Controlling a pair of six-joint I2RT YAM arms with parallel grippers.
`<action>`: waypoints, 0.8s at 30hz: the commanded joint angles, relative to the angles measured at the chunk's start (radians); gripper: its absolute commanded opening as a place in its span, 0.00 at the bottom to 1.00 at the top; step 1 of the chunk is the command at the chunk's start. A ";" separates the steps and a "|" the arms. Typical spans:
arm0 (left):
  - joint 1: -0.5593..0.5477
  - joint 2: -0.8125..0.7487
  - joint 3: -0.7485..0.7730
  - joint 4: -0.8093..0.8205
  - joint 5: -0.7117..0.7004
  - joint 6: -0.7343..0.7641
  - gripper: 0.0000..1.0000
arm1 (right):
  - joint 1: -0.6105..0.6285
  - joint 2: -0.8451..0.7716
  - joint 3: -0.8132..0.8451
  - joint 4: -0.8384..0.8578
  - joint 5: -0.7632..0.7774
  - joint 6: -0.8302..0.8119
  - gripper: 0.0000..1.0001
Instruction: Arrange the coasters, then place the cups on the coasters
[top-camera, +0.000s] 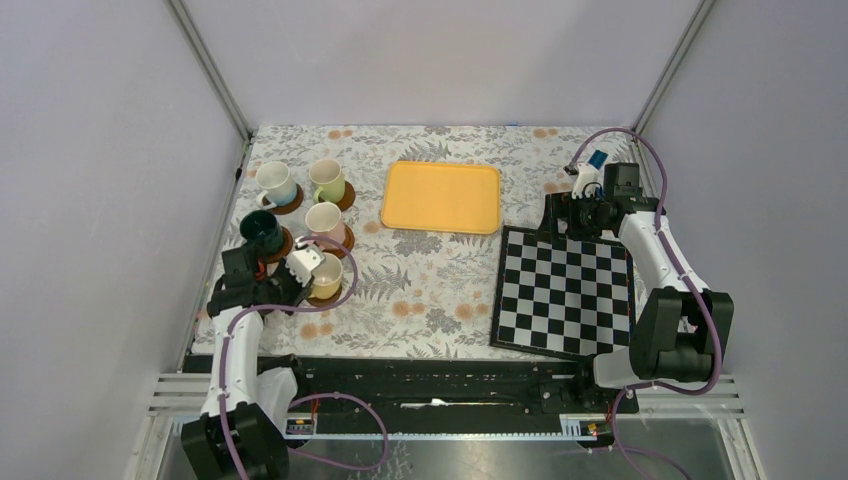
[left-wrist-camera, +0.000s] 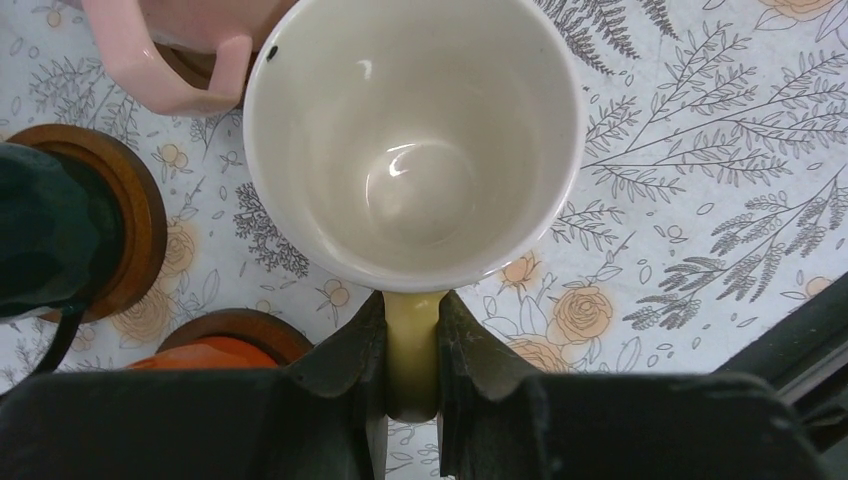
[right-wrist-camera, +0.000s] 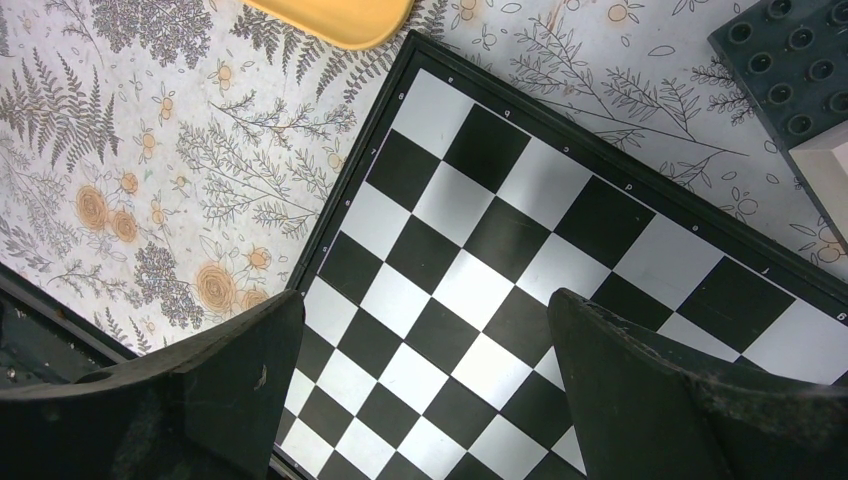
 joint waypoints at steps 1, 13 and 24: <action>0.014 0.021 -0.007 0.087 0.066 0.074 0.00 | 0.009 -0.002 0.033 -0.021 0.011 -0.002 0.98; 0.046 0.060 0.007 0.002 0.046 0.159 0.11 | 0.009 0.006 0.043 -0.021 0.006 -0.001 0.98; 0.101 0.126 0.060 -0.144 0.038 0.275 0.10 | 0.009 0.000 0.034 -0.020 0.009 -0.003 0.98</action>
